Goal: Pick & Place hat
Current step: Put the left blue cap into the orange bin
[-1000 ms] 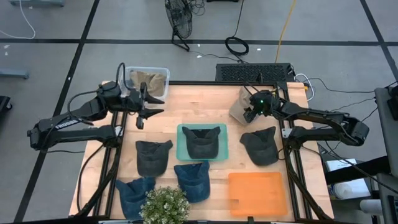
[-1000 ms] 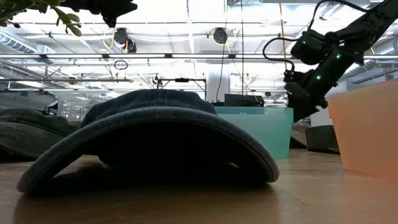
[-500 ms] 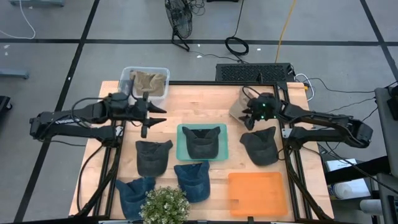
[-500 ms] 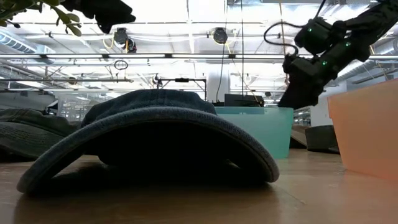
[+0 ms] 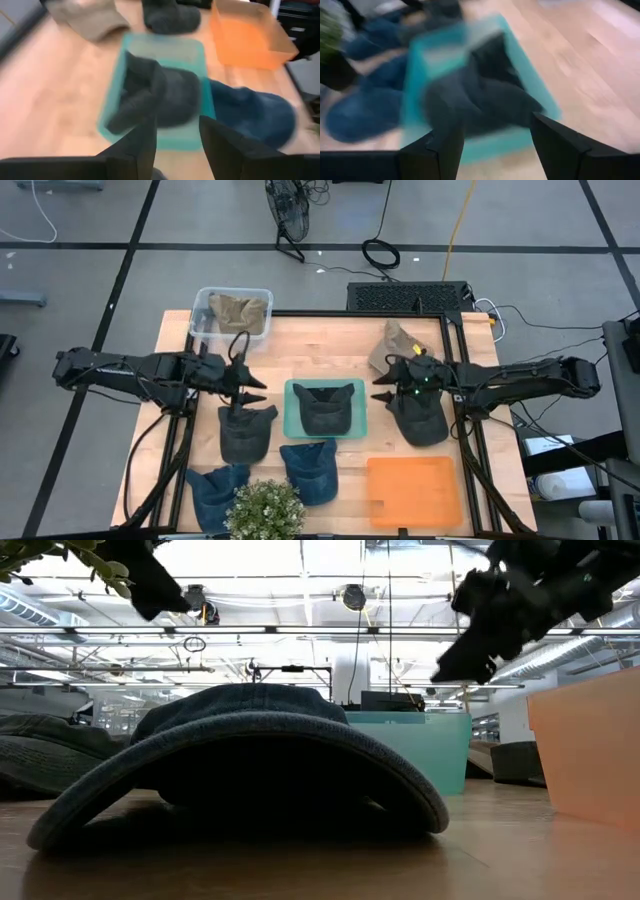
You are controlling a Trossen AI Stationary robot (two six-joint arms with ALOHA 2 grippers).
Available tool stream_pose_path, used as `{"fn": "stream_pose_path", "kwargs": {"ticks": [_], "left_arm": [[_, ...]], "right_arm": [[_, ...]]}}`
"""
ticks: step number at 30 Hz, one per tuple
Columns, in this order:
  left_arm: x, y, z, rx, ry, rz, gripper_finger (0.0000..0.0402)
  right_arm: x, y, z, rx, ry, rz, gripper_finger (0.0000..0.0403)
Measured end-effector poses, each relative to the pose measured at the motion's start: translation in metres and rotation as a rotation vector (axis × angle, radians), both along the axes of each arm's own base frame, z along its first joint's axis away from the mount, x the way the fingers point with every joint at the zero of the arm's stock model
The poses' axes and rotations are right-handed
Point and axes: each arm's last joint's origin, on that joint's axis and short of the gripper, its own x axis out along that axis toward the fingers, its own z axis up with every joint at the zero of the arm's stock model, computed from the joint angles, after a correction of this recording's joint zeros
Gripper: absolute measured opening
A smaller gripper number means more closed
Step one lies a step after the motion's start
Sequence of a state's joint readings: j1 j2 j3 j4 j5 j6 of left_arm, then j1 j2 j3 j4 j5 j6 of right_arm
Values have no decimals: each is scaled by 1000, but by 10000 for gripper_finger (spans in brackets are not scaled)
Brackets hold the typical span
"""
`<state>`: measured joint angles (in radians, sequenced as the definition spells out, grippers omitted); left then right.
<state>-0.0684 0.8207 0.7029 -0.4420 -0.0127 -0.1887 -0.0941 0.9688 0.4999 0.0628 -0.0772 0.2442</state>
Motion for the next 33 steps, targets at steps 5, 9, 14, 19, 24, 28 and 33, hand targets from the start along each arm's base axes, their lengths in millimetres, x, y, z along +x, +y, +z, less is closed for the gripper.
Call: {"fn": "stream_pose_path", "kwargs": {"ticks": [5,9,14,19,24,28,33], "left_arm": [[-3,-21,2,-23,1,-71,159],[-9,-32,-2,-13,48,-86,159],[-20,-39,-17,-56,238,-13,159],[-23,-55,-20,-128,286,-53,159],[-23,-79,-18,-184,349,-128,159],[-19,-105,-4,-191,419,-171,159],[-16,-139,1,-213,691,-157,159]], "right_arm": [[13,24,12,7,-177,81,210],[18,34,14,-31,-144,81,210],[18,36,14,-49,-121,70,210],[18,36,15,-42,-131,67,210],[18,36,15,-26,-125,59,210],[17,36,13,-27,-101,60,210],[16,36,11,-17,-77,54,210]]}}
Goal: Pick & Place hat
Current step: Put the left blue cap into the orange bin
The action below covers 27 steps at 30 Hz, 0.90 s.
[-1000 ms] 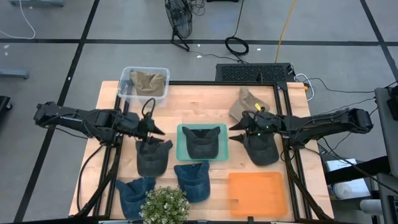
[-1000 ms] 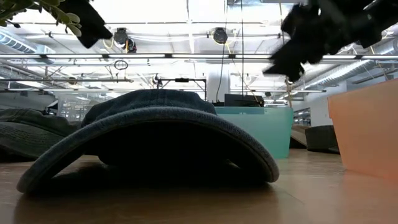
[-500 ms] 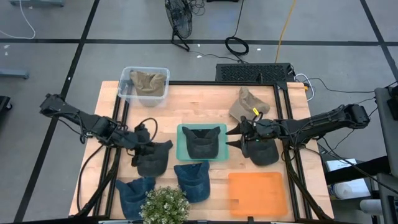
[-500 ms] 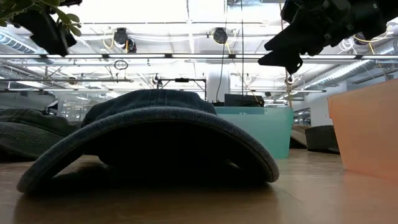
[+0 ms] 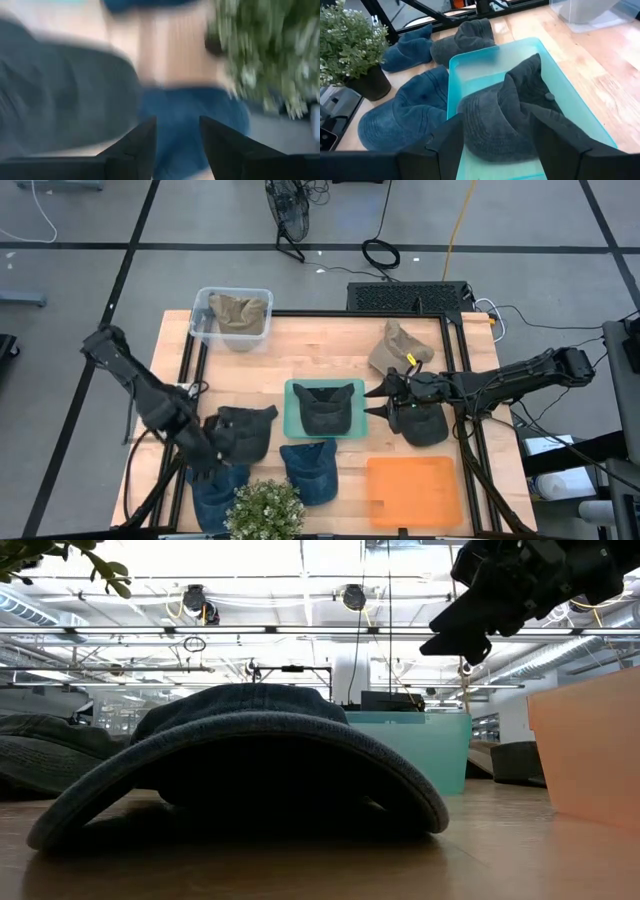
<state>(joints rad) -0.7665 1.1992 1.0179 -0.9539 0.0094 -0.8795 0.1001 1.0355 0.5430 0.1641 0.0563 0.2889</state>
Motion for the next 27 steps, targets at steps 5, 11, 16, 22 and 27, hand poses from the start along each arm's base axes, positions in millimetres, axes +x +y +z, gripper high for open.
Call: {"fn": "stream_pose_path", "kwargs": {"ticks": [5,11,16,22,27], "left_arm": [[3,-35,-17,-94,236,16,159],[12,-63,-34,-194,314,84,159],[21,-77,-39,-264,273,167,159],[16,-83,-56,-191,369,270,159],[11,-93,-67,-148,383,314,160]], "right_arm": [[-1,0,-2,-4,22,1,210],[-1,0,-2,-77,17,34,210],[-1,-1,-2,-139,14,58,210],[0,-1,-1,-220,5,94,210],[1,-2,1,-303,-25,118,210]]}}
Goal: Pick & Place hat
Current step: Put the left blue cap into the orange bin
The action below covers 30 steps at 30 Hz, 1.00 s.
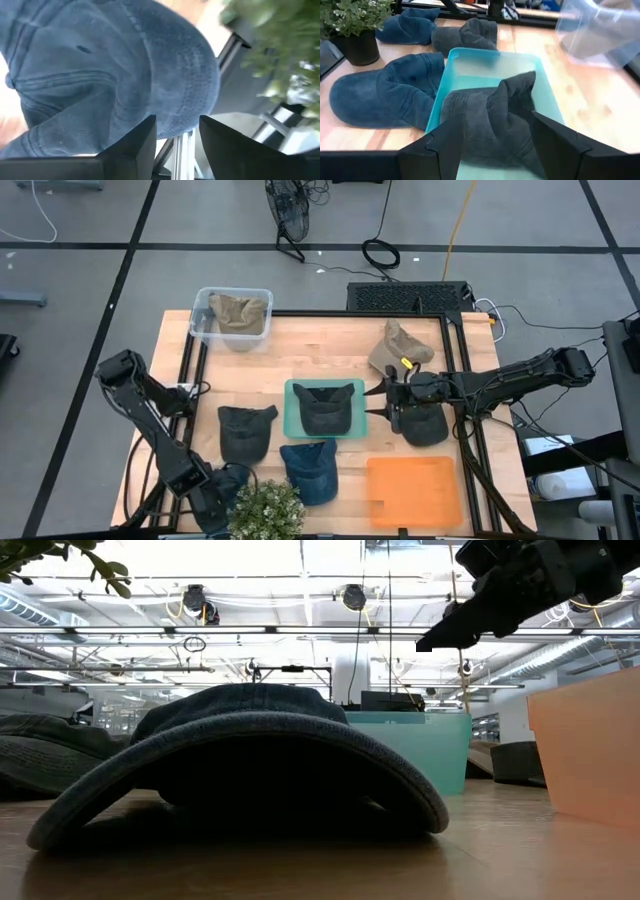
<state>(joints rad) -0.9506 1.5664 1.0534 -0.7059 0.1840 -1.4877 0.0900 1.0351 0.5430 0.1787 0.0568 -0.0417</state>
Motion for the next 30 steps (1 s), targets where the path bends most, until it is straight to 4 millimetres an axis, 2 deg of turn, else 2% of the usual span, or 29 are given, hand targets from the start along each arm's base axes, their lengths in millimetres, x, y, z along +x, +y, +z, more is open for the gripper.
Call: {"fn": "stream_pose_path", "kwargs": {"ticks": [5,13,17,21,25,30], "left_arm": [[-2,-4,-8,27,27,22,183],[-1,-4,-9,47,-4,37,266],[-4,-5,-9,73,-24,34,289],[-11,-5,-10,91,15,18,287],[-14,-7,-8,32,101,-14,272],[-16,-4,0,5,99,-15,254]], "right_arm": [[3,-10,5,-37,-55,-31,210],[3,-25,6,-51,-63,-94,210],[3,-27,6,-51,-69,-105,210],[3,-28,7,-50,-78,-106,210],[3,-28,7,-43,-78,-107,210],[3,-28,7,-34,-78,-110,210]]}}
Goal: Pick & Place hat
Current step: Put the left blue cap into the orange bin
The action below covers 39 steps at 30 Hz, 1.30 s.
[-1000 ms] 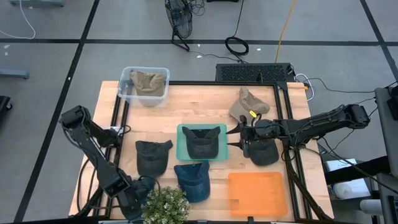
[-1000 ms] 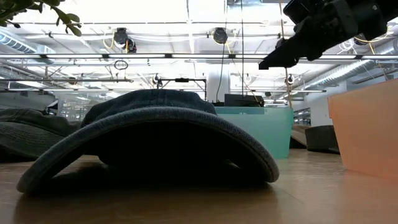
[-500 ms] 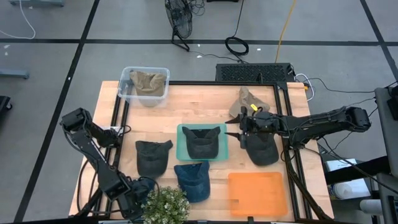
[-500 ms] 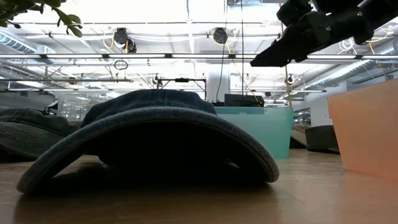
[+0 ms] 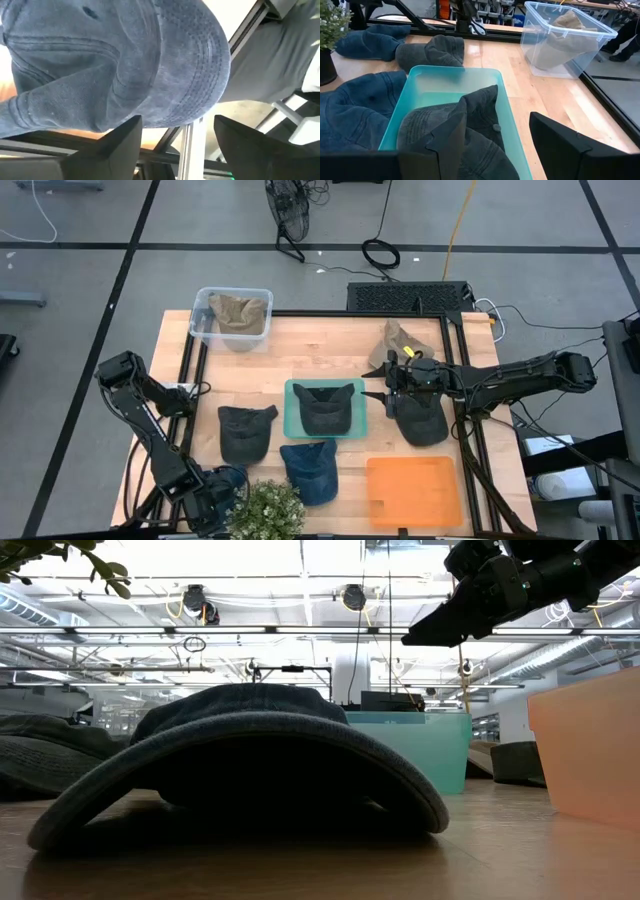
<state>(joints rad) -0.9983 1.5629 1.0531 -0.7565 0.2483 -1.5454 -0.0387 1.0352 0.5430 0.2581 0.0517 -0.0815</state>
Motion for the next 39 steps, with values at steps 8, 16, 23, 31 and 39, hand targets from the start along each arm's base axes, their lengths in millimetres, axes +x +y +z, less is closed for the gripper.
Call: {"fn": "stream_pose_path", "kwargs": {"ticks": [8,16,23,31,39], "left_arm": [[-14,-5,-6,155,-146,-66,246],[-21,-7,-7,147,-141,-187,246],[-23,-7,-8,199,-209,-213,246],[-32,1,-25,287,-212,-182,246],[-34,-3,-37,198,-238,-194,243]], "right_arm": [[0,0,-1,34,11,-10,210],[-1,0,-2,38,15,-11,210],[0,0,-2,60,11,-18,210],[-1,0,-2,62,18,-17,210],[-1,0,-3,64,22,-17,210]]}}
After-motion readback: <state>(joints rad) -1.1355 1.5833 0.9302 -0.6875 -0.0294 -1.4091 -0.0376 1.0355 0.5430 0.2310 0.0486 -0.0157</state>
